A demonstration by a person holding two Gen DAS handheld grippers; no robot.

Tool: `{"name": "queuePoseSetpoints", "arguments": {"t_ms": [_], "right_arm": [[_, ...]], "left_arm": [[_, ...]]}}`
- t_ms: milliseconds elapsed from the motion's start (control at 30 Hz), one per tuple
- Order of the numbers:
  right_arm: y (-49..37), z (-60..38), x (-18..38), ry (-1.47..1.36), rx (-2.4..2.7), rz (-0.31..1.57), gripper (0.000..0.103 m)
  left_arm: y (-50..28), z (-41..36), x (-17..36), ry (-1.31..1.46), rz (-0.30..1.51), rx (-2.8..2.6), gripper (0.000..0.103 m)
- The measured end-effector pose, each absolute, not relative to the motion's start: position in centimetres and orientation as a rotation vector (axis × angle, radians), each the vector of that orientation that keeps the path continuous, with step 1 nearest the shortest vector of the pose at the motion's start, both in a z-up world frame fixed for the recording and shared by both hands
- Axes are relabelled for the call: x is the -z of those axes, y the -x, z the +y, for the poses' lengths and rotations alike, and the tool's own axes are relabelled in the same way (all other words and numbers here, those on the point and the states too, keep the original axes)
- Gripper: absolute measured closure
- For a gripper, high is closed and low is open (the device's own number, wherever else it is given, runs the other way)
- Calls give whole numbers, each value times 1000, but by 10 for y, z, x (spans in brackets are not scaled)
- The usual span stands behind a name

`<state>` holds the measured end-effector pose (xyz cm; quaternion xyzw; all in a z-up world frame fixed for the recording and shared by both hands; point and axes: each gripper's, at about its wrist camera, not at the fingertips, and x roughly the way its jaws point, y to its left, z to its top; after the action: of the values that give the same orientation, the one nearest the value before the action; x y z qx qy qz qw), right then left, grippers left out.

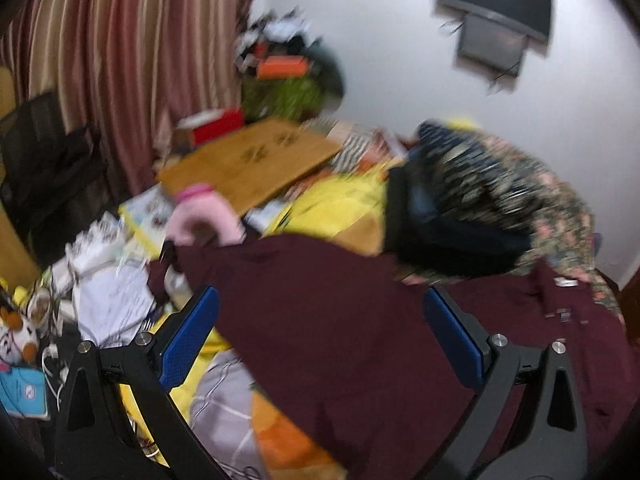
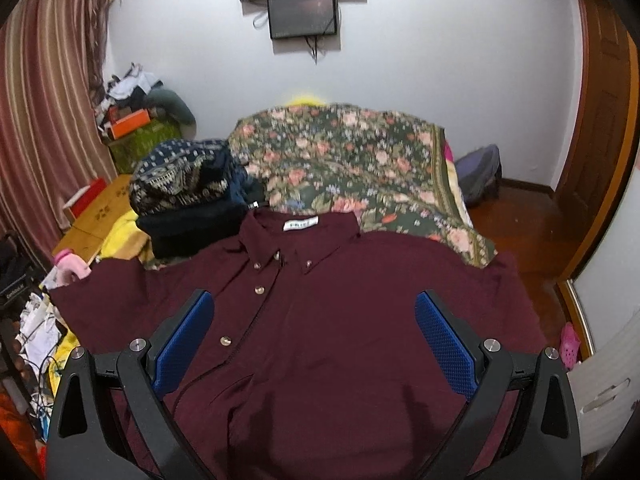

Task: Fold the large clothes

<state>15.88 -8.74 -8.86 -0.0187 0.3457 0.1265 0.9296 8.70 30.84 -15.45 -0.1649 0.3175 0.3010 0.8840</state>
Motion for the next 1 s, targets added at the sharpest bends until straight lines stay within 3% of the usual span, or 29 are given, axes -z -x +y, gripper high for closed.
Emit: {"name": "queuePoseSetpoints", "arguments": {"t_ms": [300,633,833,1000], "right_arm": [[-185,-73,112,67,-259,802,3],[-198,-69,121,64,-258,848,3],[-199,-72,119,65,-251,848,3],[-198,-74,117,58,-250,847,3]], "left_arm": [[-83,400,259,570,884,-673,7],[-81,484,327,887,840,-699,15],[-85,517,350,991,789,-730,35],[-107,515,330,877,809,-765,89]]}}
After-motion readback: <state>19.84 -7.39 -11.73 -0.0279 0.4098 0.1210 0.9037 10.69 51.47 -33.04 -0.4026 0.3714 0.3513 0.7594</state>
